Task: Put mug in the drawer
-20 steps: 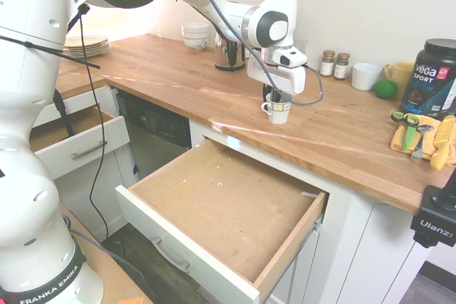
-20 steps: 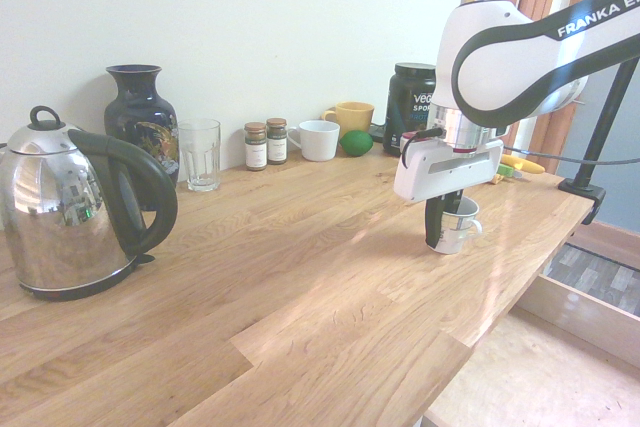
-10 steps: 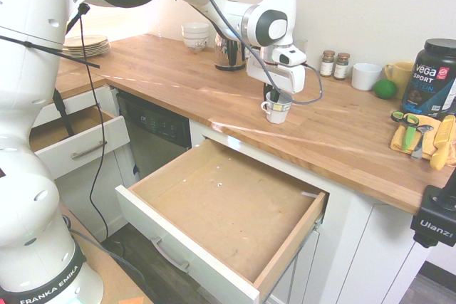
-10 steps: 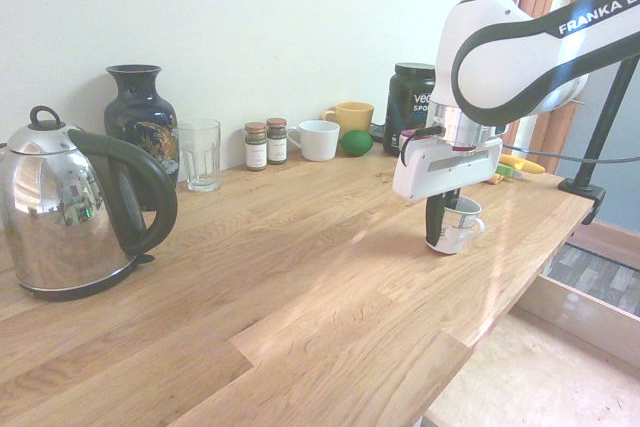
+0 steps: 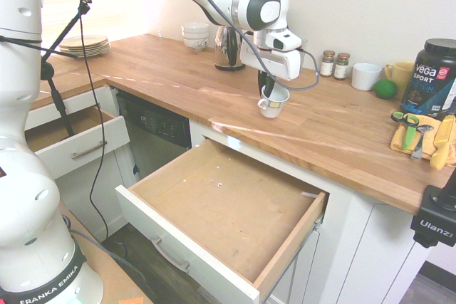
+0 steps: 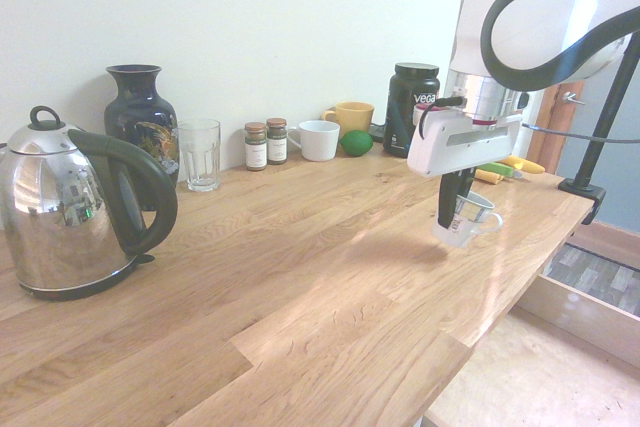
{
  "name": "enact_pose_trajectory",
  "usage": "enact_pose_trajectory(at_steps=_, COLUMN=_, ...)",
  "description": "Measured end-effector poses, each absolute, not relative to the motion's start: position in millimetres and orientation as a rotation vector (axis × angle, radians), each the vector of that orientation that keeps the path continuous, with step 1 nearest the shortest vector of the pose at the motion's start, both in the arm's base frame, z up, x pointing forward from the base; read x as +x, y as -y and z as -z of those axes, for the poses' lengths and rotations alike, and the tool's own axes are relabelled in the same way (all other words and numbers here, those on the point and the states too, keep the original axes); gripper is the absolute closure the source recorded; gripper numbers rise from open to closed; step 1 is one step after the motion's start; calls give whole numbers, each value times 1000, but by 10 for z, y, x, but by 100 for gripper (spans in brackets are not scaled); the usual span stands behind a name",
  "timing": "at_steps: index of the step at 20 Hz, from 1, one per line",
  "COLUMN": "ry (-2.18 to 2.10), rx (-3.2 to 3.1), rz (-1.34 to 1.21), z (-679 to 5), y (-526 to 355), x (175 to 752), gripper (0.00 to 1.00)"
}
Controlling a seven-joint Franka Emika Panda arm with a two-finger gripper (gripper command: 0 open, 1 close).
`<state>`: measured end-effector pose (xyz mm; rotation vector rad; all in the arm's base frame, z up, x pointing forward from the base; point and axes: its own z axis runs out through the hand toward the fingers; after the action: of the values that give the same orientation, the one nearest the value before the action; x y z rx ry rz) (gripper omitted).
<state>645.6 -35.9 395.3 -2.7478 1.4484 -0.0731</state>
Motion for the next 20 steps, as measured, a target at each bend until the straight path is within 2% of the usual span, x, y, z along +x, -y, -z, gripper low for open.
enact_pose_trajectory(at_steps=8, ry=-1407, rx=-2793, rz=107, z=-4348, y=297, x=5963, gripper=100)
enact_pose_trajectory(at_steps=20, ry=-1307, rx=-2859, rz=84, z=-4530, y=348, x=4419, gripper=100)
